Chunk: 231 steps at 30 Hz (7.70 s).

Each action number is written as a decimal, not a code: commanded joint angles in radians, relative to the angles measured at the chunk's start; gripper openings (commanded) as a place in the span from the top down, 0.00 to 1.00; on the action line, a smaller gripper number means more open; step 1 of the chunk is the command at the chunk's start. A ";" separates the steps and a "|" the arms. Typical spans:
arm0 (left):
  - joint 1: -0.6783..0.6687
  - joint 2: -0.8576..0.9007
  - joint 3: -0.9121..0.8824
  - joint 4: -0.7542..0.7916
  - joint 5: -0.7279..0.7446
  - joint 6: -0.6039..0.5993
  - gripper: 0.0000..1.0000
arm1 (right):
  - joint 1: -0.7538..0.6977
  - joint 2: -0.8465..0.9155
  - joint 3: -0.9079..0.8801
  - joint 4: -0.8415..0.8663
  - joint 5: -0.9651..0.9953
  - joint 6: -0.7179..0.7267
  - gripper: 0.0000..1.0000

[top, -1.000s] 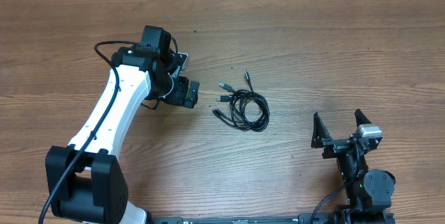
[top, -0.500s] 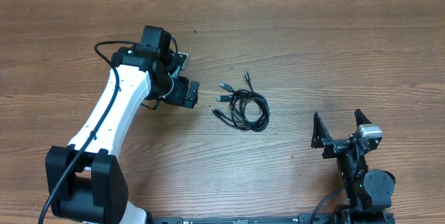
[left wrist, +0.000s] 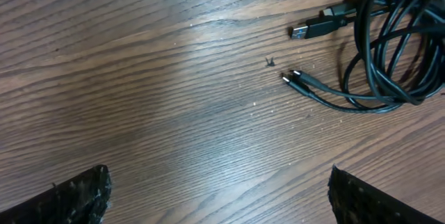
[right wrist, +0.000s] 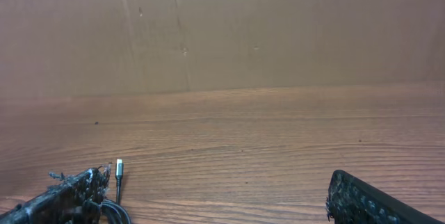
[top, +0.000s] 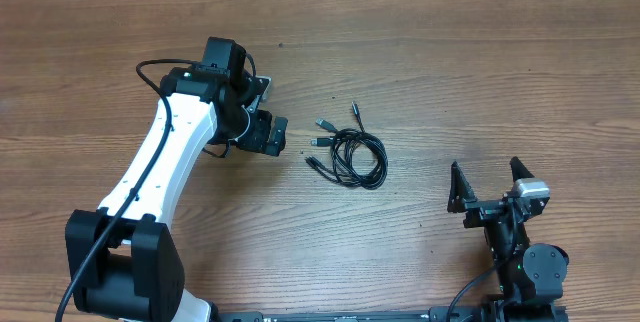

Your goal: Untangle cables

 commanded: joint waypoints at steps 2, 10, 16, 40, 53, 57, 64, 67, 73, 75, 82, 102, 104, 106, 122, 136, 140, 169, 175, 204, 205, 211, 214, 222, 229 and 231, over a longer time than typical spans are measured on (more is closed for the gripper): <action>-0.004 0.005 0.012 -0.002 0.029 0.016 0.00 | -0.006 -0.002 -0.011 0.002 0.009 0.005 0.00; -0.004 0.005 0.012 -0.009 0.029 0.019 0.00 | -0.006 -0.002 -0.011 0.002 0.009 0.004 0.00; -0.006 0.005 0.012 0.000 0.029 0.019 0.00 | -0.006 -0.002 -0.011 0.002 0.009 0.005 0.00; -0.080 0.005 0.013 0.004 0.029 0.023 0.00 | -0.006 -0.002 -0.011 0.035 0.003 0.009 0.00; -0.080 0.005 0.012 0.013 0.029 0.023 0.00 | -0.007 0.105 0.217 -0.105 -0.101 0.296 0.00; -0.080 0.005 0.012 0.021 0.029 0.023 0.00 | -0.007 0.293 0.415 -0.244 -0.105 0.261 0.00; -0.080 0.005 0.013 0.021 0.029 0.022 0.00 | -0.007 0.735 0.848 -0.595 -0.227 0.262 0.00; -0.080 0.005 0.012 0.021 0.030 0.008 0.00 | -0.007 0.923 0.975 -0.602 -0.437 0.276 0.00; -0.080 0.005 0.012 0.021 0.029 0.008 0.00 | -0.007 1.134 0.992 -0.488 -0.678 0.296 0.04; -0.080 0.005 0.012 0.020 0.029 0.008 0.01 | -0.006 1.204 0.992 -0.498 -0.687 0.296 0.04; -0.080 0.005 0.012 0.020 0.029 0.008 0.00 | -0.005 1.353 0.992 -0.511 -0.735 0.132 0.12; -0.081 0.005 0.012 0.020 0.033 0.008 0.00 | 0.180 1.597 0.989 -0.525 -0.391 -0.057 0.25; -0.081 0.005 0.012 0.016 0.033 0.008 0.01 | 0.201 1.613 0.989 -0.518 -0.362 -0.057 0.25; -0.081 0.005 0.012 0.013 0.033 0.008 0.00 | 0.216 1.627 0.989 -0.512 -0.332 -0.057 0.25; -0.081 0.005 0.012 0.010 0.033 0.008 0.00 | 0.287 1.717 0.979 -0.540 -0.255 -0.054 0.29; -0.081 0.005 0.012 0.011 0.054 0.008 0.00 | 0.309 1.778 0.952 -0.505 -0.245 -0.054 0.41; -0.081 0.005 0.012 0.008 0.055 0.008 0.00 | 0.309 1.785 0.952 -0.502 -0.245 -0.053 0.52; -0.081 0.005 0.012 -0.017 0.122 0.008 0.00 | 0.309 1.724 1.164 -0.660 -0.163 -0.051 0.96; -0.081 0.005 0.012 -0.016 0.179 0.008 0.00 | 0.309 1.653 1.250 -0.671 -0.163 -0.051 0.96; 0.014 0.005 0.013 0.193 0.680 -0.019 0.00 | 0.309 1.354 1.285 -0.630 -0.238 -0.056 0.96; 0.027 0.005 0.013 0.217 0.704 -0.063 0.00 | 0.309 1.353 1.285 -0.624 -0.262 -0.053 0.96; 0.025 0.005 0.013 0.303 0.737 -0.204 0.00 | 0.309 1.354 1.285 -0.580 -0.361 -0.046 0.96; 0.019 0.005 0.013 0.328 0.735 -0.275 0.00 | 0.309 1.354 1.285 -0.558 -0.375 -0.045 0.96; 0.018 0.005 0.013 0.399 0.731 -0.436 0.07 | 0.309 1.354 1.285 -0.542 -0.396 -0.046 0.96; 0.014 0.005 0.013 0.390 0.732 -0.436 0.12 | 0.309 1.354 1.285 -0.534 -0.395 -0.046 0.96; 0.010 0.005 0.013 0.391 0.732 -0.438 0.02 | 0.309 1.354 1.285 -0.527 -0.395 -0.046 0.96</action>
